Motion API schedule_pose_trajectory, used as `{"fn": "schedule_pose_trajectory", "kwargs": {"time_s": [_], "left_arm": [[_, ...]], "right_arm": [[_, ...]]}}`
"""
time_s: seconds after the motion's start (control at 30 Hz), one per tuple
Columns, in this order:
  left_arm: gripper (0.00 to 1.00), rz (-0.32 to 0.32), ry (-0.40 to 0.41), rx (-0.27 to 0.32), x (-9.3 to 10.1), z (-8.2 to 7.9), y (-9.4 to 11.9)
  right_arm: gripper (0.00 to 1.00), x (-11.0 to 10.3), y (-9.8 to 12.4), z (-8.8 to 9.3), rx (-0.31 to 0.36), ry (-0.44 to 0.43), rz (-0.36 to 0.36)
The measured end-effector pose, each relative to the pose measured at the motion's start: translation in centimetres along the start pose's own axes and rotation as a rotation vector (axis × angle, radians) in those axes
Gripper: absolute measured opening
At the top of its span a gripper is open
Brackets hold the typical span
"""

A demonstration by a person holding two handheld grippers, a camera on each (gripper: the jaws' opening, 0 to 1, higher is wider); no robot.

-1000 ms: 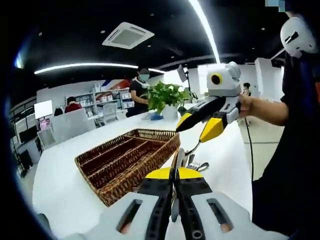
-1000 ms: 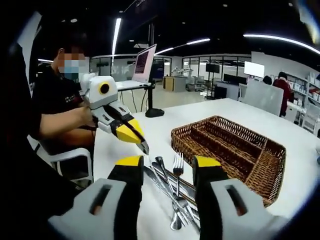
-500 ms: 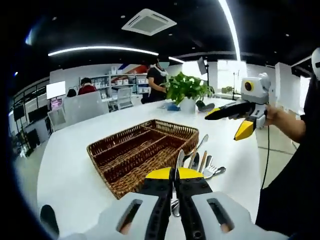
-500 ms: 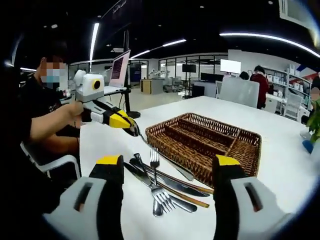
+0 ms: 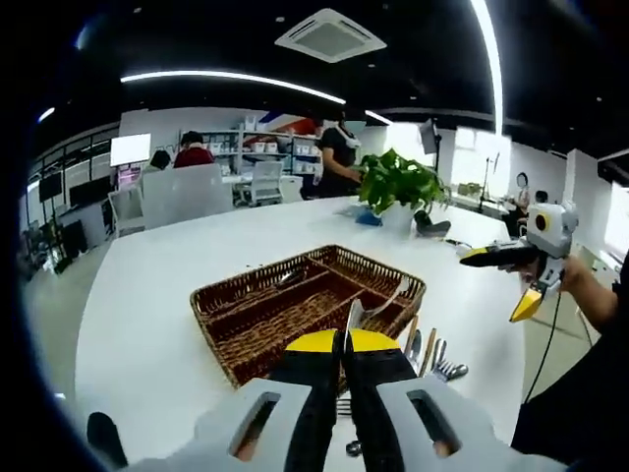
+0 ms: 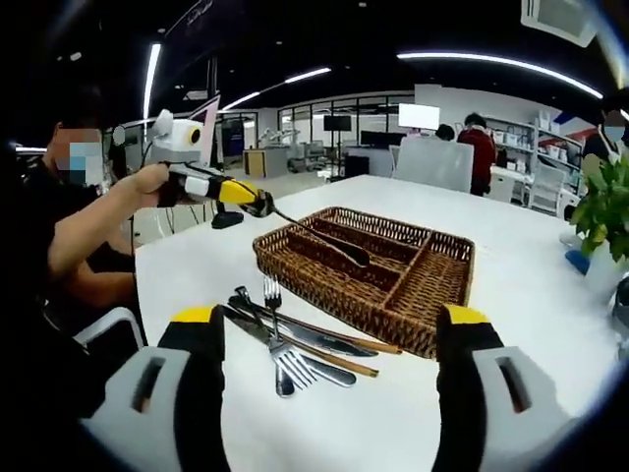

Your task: Arrange the knives, forks, and spoons in their matching storage slots by inserting each utensil handle-first until every utensil is classified and aligned in the correct compartment

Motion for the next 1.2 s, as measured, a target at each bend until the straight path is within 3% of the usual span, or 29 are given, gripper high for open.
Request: {"fn": "schedule_pose_trajectory", "kwargs": {"time_s": [0.13,0.47,0.67,0.8,1.2], "left_arm": [[0.00,-0.017,0.020,-0.009,-1.5,-0.7,-1.1],[0.00,-0.011,0.098,0.018,-4.9,-2.2,-4.3],[0.00,-0.051,0.124,-0.023,-6.4,-2.4,-5.5],[0.00,-0.095,0.167,-0.051,-8.5,-2.3,-6.4],[0.00,-0.076,0.199,-0.108,-10.2,-2.7,-9.5]], "right_arm": [[0.98,0.1,0.2,0.2,-0.015,0.002,0.022],[0.96,-0.4,-0.1,0.4,-0.043,0.006,0.008],[0.94,-0.7,-0.1,0.3,-0.043,0.007,0.008],[0.94,-1.0,-0.3,0.8,-0.057,0.002,0.003],[0.92,-0.6,-0.1,1.5,-0.083,-0.005,0.003]]}}
Point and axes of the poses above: the point that each gripper's makers call its tool centre point, and the gripper's own axes: y roughly backward along the fingers, x roughly to its right, z roughly out of its underside, the point moved 9 cm from there along y, roughly backward along the fingers, and after that the axes turned 2 degrees about -z, right-handed, at the moved point
